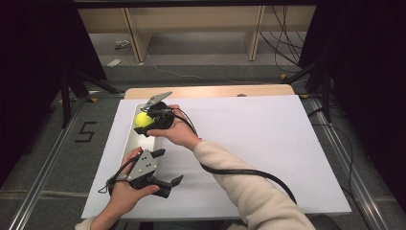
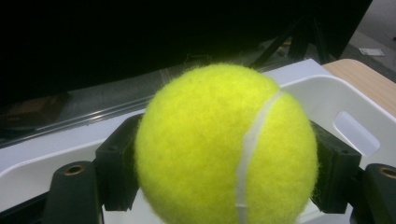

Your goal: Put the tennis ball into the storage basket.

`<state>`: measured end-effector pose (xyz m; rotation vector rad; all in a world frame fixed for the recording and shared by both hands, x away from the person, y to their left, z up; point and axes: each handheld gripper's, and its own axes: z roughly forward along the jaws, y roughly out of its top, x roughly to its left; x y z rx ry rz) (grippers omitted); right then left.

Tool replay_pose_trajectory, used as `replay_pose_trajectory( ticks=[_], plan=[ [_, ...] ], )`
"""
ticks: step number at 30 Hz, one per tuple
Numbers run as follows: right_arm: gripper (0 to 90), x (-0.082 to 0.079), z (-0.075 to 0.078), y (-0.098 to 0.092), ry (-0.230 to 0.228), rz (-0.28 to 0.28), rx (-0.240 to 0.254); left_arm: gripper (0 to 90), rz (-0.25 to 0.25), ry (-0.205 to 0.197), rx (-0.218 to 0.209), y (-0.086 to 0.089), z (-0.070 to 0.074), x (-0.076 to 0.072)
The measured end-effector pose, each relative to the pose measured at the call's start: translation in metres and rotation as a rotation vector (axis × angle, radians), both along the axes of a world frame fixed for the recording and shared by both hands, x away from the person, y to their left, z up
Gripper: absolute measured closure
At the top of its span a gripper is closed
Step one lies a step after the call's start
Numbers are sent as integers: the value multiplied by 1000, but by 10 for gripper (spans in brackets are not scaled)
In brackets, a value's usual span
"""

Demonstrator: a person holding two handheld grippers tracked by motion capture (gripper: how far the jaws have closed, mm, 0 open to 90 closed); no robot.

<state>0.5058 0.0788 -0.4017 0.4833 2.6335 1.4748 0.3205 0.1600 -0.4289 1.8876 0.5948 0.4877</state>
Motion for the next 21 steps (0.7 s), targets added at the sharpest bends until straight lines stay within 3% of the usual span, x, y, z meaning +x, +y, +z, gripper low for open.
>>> replay_pose_trajectory(
  ticks=[21],
  plan=[
    [262,2,-11,9,23,23,-49,0,-2,3,1,0,0,0]
  ],
)
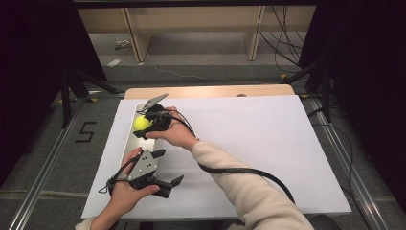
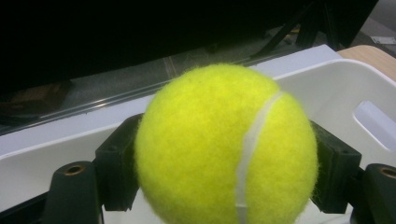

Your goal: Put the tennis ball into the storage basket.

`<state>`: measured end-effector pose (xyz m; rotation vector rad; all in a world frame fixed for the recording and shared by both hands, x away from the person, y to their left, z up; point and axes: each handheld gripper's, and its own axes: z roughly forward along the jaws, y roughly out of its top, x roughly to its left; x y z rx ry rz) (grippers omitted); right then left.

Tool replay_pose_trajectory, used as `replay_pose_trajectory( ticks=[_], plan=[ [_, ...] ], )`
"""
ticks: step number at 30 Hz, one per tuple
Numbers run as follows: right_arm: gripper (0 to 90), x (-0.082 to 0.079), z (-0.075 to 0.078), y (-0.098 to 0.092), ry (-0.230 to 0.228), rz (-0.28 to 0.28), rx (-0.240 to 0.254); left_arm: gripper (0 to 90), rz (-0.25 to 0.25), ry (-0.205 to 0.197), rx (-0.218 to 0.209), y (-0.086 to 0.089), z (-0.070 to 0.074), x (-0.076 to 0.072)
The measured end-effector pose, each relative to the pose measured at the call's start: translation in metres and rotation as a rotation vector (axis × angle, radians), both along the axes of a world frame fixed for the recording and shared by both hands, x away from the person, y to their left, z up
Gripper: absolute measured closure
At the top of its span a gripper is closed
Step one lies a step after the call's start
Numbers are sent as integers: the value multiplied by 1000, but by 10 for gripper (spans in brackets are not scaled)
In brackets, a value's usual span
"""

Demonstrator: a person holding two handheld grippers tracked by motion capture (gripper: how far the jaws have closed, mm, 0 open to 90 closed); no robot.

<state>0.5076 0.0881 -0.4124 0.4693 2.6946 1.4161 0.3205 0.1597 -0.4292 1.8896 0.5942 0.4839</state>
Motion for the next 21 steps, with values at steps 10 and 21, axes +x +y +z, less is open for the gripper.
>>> replay_pose_trajectory(
  ticks=[10,21],
  plan=[
    [261,0,-1,3,-2,6,-9,0,-3,2,5,0,0,0],
    [260,0,-6,7,0,-4,-13,0,-5,2,6,0,0,0]
  ],
)
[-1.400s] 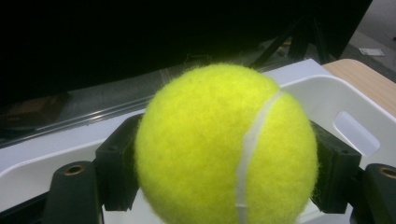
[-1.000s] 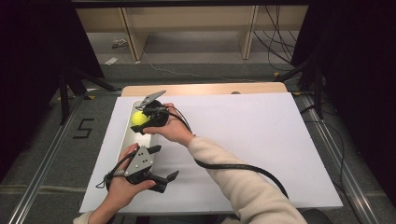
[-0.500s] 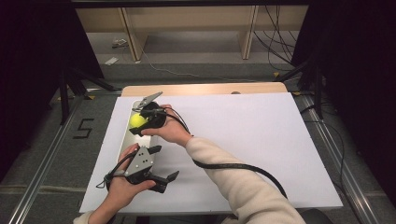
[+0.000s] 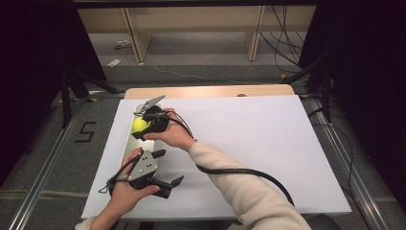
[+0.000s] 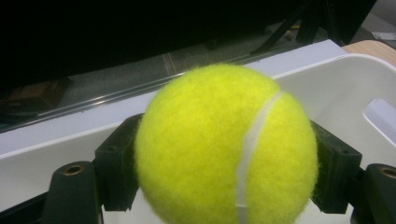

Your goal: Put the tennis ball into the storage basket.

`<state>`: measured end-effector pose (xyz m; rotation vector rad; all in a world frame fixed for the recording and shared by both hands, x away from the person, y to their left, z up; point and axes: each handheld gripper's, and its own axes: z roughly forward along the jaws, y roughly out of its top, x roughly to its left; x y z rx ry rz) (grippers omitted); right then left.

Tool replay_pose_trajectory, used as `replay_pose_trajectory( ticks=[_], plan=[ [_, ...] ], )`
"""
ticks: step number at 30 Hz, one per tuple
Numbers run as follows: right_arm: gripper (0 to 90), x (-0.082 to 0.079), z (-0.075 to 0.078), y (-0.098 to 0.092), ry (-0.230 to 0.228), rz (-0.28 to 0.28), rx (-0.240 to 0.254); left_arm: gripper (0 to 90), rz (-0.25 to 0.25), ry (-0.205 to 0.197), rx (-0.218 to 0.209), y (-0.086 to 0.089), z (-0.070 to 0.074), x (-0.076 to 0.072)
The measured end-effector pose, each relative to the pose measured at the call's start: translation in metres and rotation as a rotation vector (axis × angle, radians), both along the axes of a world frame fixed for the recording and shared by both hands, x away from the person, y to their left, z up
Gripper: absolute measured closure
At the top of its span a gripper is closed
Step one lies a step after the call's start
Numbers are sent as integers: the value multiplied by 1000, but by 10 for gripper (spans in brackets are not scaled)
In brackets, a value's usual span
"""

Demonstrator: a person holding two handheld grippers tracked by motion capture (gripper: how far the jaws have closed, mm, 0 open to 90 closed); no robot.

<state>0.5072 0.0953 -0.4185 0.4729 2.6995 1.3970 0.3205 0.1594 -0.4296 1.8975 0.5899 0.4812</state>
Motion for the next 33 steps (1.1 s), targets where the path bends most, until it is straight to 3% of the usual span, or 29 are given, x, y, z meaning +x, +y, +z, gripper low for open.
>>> replay_pose_trajectory(
  ticks=[20,24,27,33],
  plan=[
    [255,1,-6,-1,15,-1,-16,0,-5,0,7,0,0,0],
    [246,2,-6,-1,6,-6,6,0,-5,3,3,0,0,0],
    [145,3,-3,-2,6,-24,54,0,-5,3,4,0,0,0],
    [157,4,3,-8,-8,-30,80,0,-7,2,5,-1,-1,0]
  ],
)
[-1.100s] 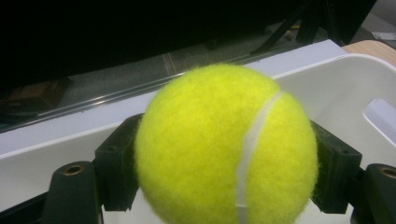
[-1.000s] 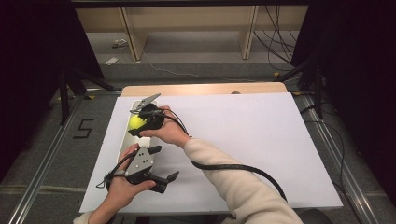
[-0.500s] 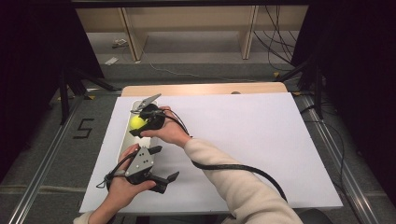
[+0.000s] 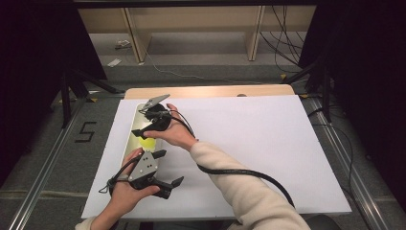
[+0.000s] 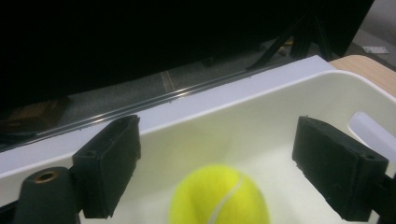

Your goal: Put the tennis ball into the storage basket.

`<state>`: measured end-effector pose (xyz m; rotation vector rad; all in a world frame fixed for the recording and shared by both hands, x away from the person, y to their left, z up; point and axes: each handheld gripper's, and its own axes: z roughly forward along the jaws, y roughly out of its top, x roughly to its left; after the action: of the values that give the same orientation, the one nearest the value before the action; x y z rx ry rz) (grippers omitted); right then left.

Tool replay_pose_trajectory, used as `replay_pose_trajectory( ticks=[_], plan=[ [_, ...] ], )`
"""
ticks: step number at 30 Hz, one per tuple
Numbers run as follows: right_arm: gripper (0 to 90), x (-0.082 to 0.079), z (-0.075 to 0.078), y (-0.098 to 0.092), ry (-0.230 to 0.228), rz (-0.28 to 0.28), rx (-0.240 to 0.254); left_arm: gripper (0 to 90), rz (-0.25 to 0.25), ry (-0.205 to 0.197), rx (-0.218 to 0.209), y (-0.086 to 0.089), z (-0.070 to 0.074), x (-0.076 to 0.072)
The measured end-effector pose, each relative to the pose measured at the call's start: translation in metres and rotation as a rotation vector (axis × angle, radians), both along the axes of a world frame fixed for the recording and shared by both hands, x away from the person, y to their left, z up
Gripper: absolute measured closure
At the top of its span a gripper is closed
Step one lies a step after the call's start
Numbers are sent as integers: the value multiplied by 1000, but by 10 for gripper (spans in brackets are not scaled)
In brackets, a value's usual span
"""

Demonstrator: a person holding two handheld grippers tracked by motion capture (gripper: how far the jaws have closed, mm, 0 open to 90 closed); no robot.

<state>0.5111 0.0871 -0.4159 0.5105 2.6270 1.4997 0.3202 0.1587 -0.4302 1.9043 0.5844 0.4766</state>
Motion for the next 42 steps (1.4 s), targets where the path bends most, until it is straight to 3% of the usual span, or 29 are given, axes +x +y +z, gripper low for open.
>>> replay_pose_trajectory(
  ticks=[16,42],
  plan=[
    [156,1,10,-15,-7,-26,23,0,0,0,2,0,0,0],
    [155,-5,19,-60,-9,-83,50,0,2,1,5,-1,0,0]
  ],
)
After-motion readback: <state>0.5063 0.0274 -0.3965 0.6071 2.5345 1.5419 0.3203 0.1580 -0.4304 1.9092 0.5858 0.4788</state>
